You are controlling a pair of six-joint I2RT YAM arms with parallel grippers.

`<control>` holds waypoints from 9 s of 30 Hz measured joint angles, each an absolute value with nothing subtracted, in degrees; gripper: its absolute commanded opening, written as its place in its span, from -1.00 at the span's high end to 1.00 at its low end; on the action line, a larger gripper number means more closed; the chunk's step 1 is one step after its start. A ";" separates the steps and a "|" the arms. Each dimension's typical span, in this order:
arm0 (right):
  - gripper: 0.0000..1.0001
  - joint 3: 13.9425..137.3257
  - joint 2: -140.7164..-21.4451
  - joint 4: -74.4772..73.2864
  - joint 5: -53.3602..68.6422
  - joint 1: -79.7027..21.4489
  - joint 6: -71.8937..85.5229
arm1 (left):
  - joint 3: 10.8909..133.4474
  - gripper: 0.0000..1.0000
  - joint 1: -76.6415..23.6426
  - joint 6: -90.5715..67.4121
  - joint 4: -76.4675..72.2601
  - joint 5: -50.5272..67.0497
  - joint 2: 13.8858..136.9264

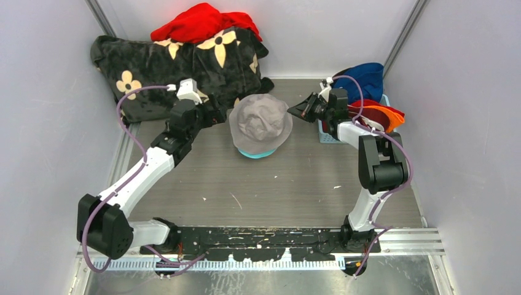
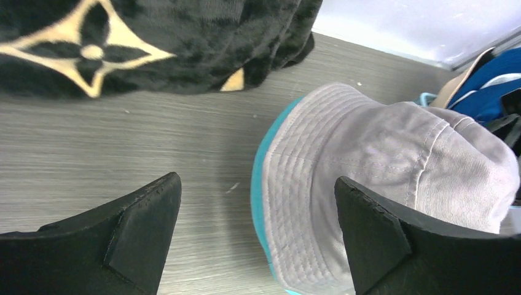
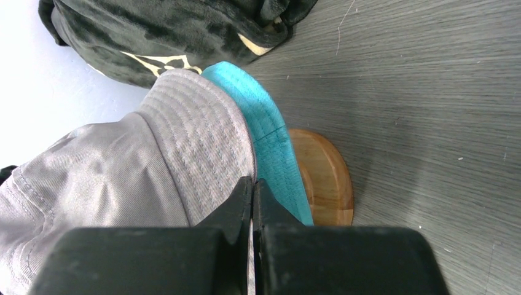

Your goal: Stack the hats

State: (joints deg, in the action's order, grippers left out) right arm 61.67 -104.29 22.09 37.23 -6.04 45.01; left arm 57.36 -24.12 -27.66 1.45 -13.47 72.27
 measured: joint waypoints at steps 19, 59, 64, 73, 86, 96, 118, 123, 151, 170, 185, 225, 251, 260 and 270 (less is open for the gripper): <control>-0.02 67.02 -102.32 12.78 31.03 -6.00 39.24 | 54.37 -0.85 -19.29 -36.03 -3.49 -1.34 73.06; -0.25 76.93 -91.39 -31.75 -16.14 4.19 13.54 | 58.72 -0.84 -19.29 -34.81 3.81 0.32 71.33; -0.24 76.93 -93.65 -31.44 -17.78 5.21 13.39 | 58.87 -0.84 -19.29 -34.11 4.21 0.32 71.33; 0.03 76.93 -99.22 -30.28 -18.94 7.42 12.73 | 59.68 -0.84 -19.29 -34.02 4.69 0.30 71.40; 0.98 77.60 -95.96 -30.20 -21.32 4.95 11.00 | 60.10 -0.83 -19.29 -34.04 4.67 0.32 71.61; 0.99 101.78 -90.98 -37.01 -5.98 -0.80 10.66 | 60.31 -0.83 -19.29 -33.93 6.02 -0.36 70.87; 0.99 117.86 -100.86 -38.41 34.65 -0.54 19.94 | 61.93 -0.83 -19.29 -32.84 8.14 -1.50 69.87; 0.99 117.86 -101.34 -34.63 40.93 -0.16 25.54 | 62.15 -0.83 -19.29 -32.56 8.54 -1.48 69.87; 0.99 135.76 -114.17 -56.31 14.17 5.32 21.15 | 63.86 -0.83 -19.29 -32.53 10.20 -1.48 69.87; 0.98 137.01 -114.15 -58.22 33.58 6.02 20.47 | 66.61 -0.82 -19.29 -32.60 11.66 -1.39 69.89; 0.99 121.40 -110.17 -28.53 46.22 5.54 35.51 | 66.61 -0.82 -19.29 -32.82 12.56 -1.23 69.84; 0.99 126.41 -127.92 40.42 43.40 -22.87 66.39 | 64.27 -0.84 -19.27 -30.22 15.94 -6.50 53.28; 0.99 93.32 -110.39 47.94 47.59 -30.46 63.57 | 64.27 -0.83 -19.07 -29.32 20.78 -9.63 46.48; 0.99 86.26 -99.53 48.40 47.70 -29.36 59.96 | 64.27 -0.82 -19.05 -29.52 21.34 -9.30 46.50; 0.99 81.32 -98.37 46.54 47.70 -25.28 59.35 | 64.27 -0.82 -19.05 -29.58 21.34 -8.71 47.03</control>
State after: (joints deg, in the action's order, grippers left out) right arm 81.32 -98.37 46.54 47.70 -25.28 59.35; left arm 64.27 -19.05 -29.58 21.34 -8.71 47.03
